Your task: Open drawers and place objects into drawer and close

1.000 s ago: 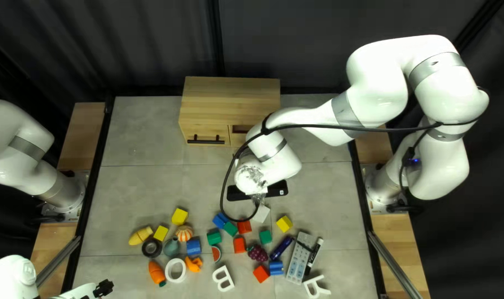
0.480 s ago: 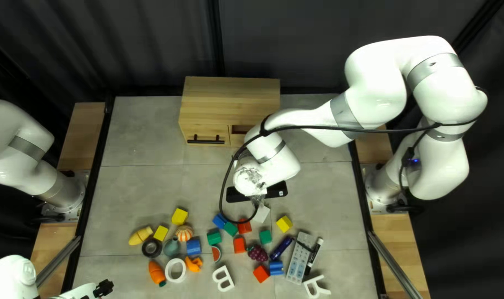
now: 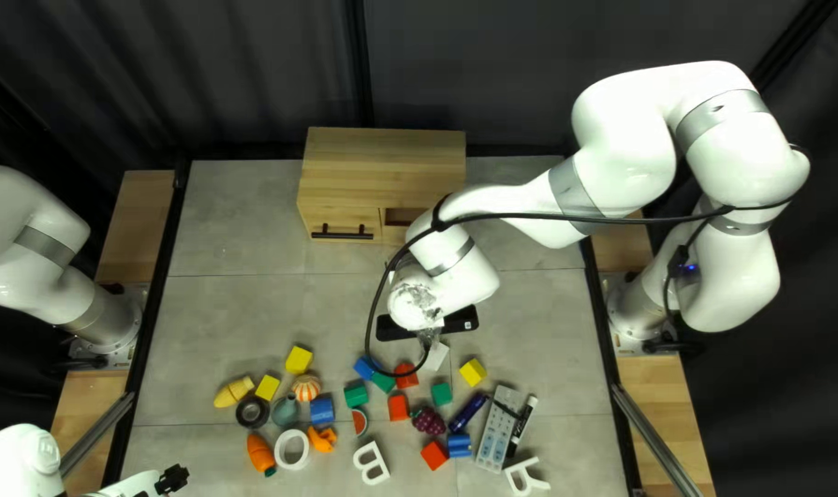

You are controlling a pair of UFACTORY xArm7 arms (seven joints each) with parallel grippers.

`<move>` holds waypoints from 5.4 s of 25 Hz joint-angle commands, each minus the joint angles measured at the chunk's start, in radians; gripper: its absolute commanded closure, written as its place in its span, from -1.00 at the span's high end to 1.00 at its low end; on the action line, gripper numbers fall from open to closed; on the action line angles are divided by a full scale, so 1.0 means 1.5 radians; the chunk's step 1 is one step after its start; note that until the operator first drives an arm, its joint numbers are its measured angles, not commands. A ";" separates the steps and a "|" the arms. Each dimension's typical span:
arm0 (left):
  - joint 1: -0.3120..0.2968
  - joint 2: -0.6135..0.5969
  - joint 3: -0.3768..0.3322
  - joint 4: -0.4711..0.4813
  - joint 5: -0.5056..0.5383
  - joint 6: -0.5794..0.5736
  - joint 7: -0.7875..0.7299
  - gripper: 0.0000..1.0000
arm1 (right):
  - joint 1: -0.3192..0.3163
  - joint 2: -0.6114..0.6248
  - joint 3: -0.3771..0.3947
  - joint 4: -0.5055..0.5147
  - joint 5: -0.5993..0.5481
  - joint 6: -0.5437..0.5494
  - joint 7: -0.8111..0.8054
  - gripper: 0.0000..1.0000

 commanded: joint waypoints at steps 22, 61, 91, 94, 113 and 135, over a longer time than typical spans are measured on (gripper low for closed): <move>0.000 0.000 0.000 0.000 0.000 0.000 0.000 1.00 | 0.008 -0.045 0.015 0.037 0.074 0.053 -0.021 1.00; 0.000 0.000 0.000 0.000 0.000 0.000 0.000 1.00 | -0.042 -0.118 -0.045 0.081 0.295 0.089 0.473 1.00; 0.000 0.000 0.000 0.000 0.000 0.000 0.000 1.00 | -0.064 -0.153 -0.071 0.064 0.367 0.082 0.835 1.00; 0.000 0.000 0.000 0.000 0.000 0.000 0.000 1.00 | -0.061 -0.140 -0.069 0.076 0.385 0.087 0.897 1.00; 0.000 0.000 0.000 0.000 0.000 0.000 0.000 1.00 | -0.047 -0.119 -0.058 0.055 0.358 0.076 1.013 1.00; 0.000 0.000 0.000 0.000 0.000 0.000 0.000 1.00 | -0.077 -0.189 -0.086 -0.042 0.202 0.068 1.002 1.00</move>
